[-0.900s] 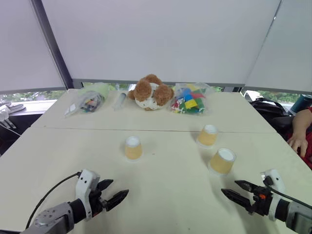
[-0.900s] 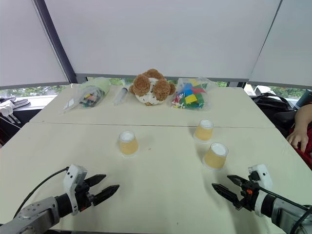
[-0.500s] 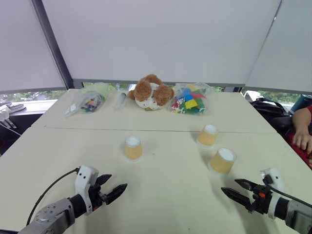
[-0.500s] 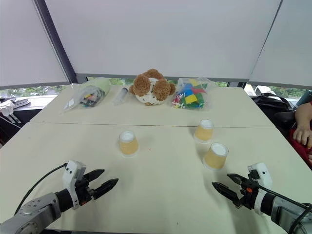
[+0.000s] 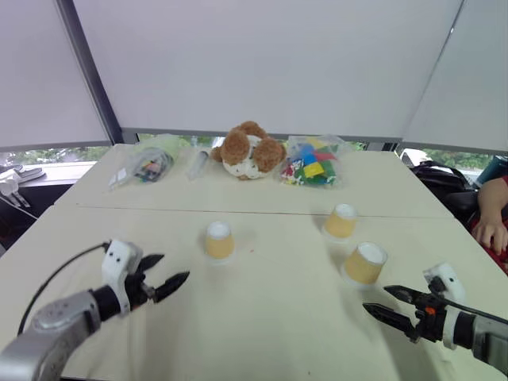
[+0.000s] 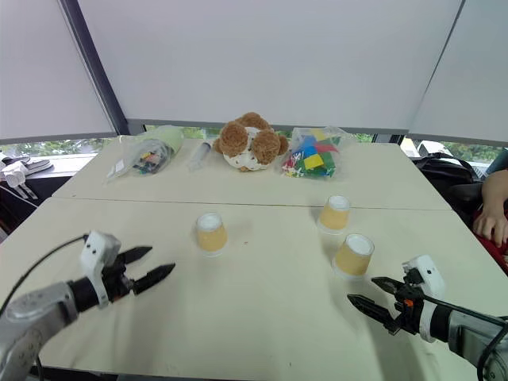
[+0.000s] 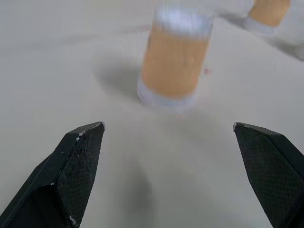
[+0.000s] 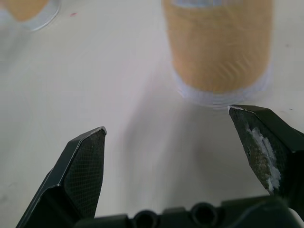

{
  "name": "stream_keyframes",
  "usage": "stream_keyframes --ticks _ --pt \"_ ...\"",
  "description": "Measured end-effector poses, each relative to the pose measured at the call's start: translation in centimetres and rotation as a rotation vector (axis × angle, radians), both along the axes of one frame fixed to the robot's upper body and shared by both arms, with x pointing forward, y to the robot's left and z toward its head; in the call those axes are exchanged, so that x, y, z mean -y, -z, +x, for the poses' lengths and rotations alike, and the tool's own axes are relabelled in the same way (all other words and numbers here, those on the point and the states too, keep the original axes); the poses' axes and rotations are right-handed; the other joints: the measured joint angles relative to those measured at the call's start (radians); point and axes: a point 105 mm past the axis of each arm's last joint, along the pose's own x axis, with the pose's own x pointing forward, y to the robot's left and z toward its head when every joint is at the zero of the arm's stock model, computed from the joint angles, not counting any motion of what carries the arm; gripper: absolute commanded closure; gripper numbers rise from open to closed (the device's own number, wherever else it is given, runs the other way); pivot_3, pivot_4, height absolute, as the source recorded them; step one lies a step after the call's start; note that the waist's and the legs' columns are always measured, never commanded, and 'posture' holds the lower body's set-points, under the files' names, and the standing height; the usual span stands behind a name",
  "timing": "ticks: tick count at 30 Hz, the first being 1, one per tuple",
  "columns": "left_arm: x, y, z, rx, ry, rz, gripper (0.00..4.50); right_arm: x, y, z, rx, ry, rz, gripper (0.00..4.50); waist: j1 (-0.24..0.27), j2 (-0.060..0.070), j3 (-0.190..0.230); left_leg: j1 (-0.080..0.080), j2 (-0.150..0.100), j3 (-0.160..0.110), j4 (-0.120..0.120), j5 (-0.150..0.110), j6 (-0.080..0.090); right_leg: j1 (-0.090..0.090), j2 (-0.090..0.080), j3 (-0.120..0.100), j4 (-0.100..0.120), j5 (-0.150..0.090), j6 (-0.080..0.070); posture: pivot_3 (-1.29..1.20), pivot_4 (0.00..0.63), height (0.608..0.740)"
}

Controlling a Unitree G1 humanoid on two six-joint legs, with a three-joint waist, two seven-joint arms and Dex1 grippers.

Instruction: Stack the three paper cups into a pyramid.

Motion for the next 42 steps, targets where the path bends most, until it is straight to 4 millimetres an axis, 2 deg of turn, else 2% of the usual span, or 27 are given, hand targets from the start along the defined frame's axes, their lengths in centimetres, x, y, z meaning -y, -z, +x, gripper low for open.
stream_keyframes --ticks 2,4,6,8,9,13,15,21,25,29,35,42 --pt "0.1 0.3 -0.1 -0.014 0.009 -0.004 0.03 -0.1 0.1 -0.1 -0.011 -0.004 0.006 0.0 -0.006 0.0 0.0 0.0 0.0 0.0 0.0 0.0 0.0 0.0 0.0 0.0 0.0 0.0 0.0 0.0 0.15 0.74" --pt "0.7 0.1 1.1 -0.017 0.054 -0.005 0.03 -0.3 -0.1 -0.2 -0.035 -0.009 0.01 0.0 -0.002 0.0 0.001 -0.001 0.0 0.0 0.0 0.0 0.0 -0.001 0.001 -0.002 0.001 0.0 0.0 0.0 0.15 0.74" --pt "2.1 -1.8 3.5 0.031 0.142 0.033 0.03 -2.0 -2.2 0.0 0.012 -0.082 -0.011 0.0 0.014 0.0 0.002 -0.002 0.0 -0.002 0.002 0.001 -0.001 -0.001 0.003 -0.003 0.001 0.001 -0.001 0.0 0.15 0.74" --pt "3.0 -3.4 4.1 0.082 0.197 0.053 0.03 -2.9 -3.9 -0.2 0.066 -0.119 -0.028 0.0 0.018 -0.001 0.0 -0.001 0.0 -0.003 0.002 0.001 -0.001 0.001 0.003 -0.003 0.0 0.001 -0.001 0.0 0.15 0.74" --pt "3.1 -3.3 4.0 0.081 0.205 0.052 0.03 -2.8 -4.0 -0.2 0.072 -0.115 -0.031 0.0 0.017 -0.001 -0.001 0.0 0.0 -0.003 0.002 0.0 0.0 0.001 0.002 -0.002 0.0 0.001 -0.001 0.0 0.15 0.74" --pt "3.3 -0.8 2.9 -0.036 0.242 0.037 0.03 -1.5 -3.5 0.1 0.084 -0.013 -0.045 0.0 0.018 -0.002 -0.001 -0.003 0.0 -0.003 0.001 -0.001 0.002 -0.002 0.002 -0.001 0.0 0.002 0.004 0.0 0.15 0.74" --pt "3.9 -0.5 1.9 -0.073 0.282 0.03 0.03 -1.3 -3.8 0.6 0.117 0.02 -0.033 0.0 0.019 -0.003 0.0 -0.003 0.001 -0.003 0.001 -0.001 0.002 -0.002 0.003 -0.002 0.001 0.002 0.004 0.0 0.15 0.74" --pt "5.6 -3.2 -0.9 -0.092 0.436 0.072 0.03 -0.5 -5.6 1.8 0.199 0.092 0.06 0.0 0.021 -0.002 0.0 -0.001 0.0 -0.003 0.003 0.0 0.001 0.001 0.002 -0.002 0.001 0.0 0.0 0.0 0.15 0.74" --pt "6.7 -4.3 -1.8 -0.088 0.491 0.059 0.03 -0.1 -6.5 2.0 0.214 0.102 0.11 0.0 0.023 -0.002 0.0 -0.001 -0.001 -0.003 0.003 0.0 0.001 0.001 0.002 -0.002 0.001 0.0 0.001 0.0 0.15 0.74" --pt "7.2 -4.3 -2.1 -0.098 0.494 0.049 0.03 0.0 -5.8 1.6 0.17 0.1 0.109 0.0 0.022 -0.002 0.0 -0.001 0.0 -0.003 0.003 0.0 0.001 0.001 0.002 -0.003 0.001 0.001 0.003 0.0 0.15 0.74" --pt "8.2 -4.6 -3.2 -0.114 0.548 0.042 0.03 1.2 -5.6 2.1 0.178 0.14 0.091 0.0 0.02 -0.002 0.0 -0.001 0.0 -0.003 0.003 0.0 0.001 0.001 0.002 -0.002 0.001 0.001 0.002 0.0 0.15 0.74" --pt "8.7 -4.4 -3.8 -0.124 0.578 0.073 0.03 1.7 -3.5 3.3 0.148 0.157 0.097 0.0 0.02 -0.002 0.0 -0.001 0.0 -0.003 0.003 0.0 0.001 0.001 0.002 -0.002 0.001 0.0 0.001 0.0 0.15 0.74"
